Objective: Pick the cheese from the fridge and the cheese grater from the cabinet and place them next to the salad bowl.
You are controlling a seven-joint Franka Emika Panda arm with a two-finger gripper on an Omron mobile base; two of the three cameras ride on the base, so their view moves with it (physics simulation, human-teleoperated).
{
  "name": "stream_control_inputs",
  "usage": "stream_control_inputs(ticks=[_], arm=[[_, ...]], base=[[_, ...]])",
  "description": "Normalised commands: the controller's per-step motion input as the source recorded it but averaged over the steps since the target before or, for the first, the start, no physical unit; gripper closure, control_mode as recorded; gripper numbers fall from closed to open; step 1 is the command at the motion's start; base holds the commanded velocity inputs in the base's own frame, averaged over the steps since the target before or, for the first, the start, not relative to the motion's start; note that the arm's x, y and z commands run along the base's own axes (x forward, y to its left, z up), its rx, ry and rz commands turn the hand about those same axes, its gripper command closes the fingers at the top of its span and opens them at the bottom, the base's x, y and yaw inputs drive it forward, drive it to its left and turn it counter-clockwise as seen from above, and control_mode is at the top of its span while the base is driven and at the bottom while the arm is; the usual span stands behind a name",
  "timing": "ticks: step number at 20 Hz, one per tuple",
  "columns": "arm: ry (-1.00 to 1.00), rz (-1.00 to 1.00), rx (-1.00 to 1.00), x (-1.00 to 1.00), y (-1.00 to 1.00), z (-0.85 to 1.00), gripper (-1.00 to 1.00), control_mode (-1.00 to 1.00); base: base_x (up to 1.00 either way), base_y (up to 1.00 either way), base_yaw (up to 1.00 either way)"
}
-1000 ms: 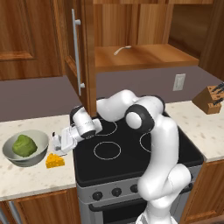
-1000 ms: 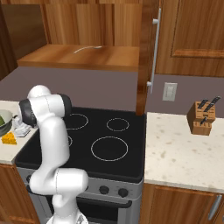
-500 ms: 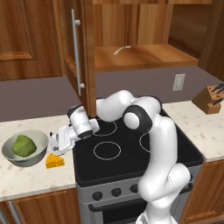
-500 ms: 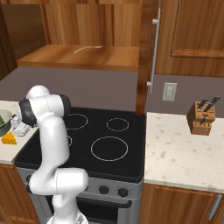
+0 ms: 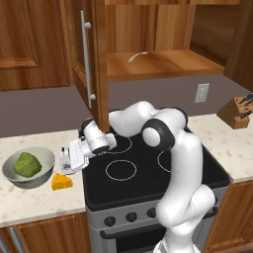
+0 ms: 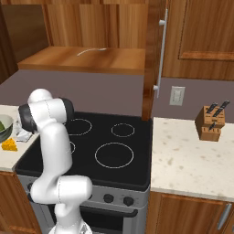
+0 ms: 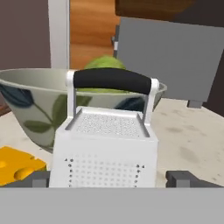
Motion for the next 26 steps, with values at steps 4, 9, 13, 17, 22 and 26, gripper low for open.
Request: stream_control_inputs(ticks=[4, 9, 13, 17, 22, 26], arm=[[-0.04, 0.0, 0.0, 0.0, -0.04, -0.02, -1.0, -1.0], [-0.01, 0.0, 0.0, 0.0, 0.08, 0.28, -1.0, -1.0], [-0.02, 0.0, 0.0, 0.0, 0.0, 0.44, -1.0, -1.0], [-0.03, 0.0, 0.02, 0.0, -0.09, 0.17, -1.0, -1.0], [-0.02, 0.0, 0.06, -0.01, -0.21, 0.23, -1.0, -1.0], [-0.04, 0.0, 0.07, -0.03, -0.27, 0.22, -1.0, -1.0]], base=[[0.0, 0.0, 0.0], [0.0, 0.0, 0.0], [0.0, 0.0, 0.0], [0.0, 0.0, 0.0], [0.0, 0.0, 0.0], [0.0, 0.0, 0.0]])
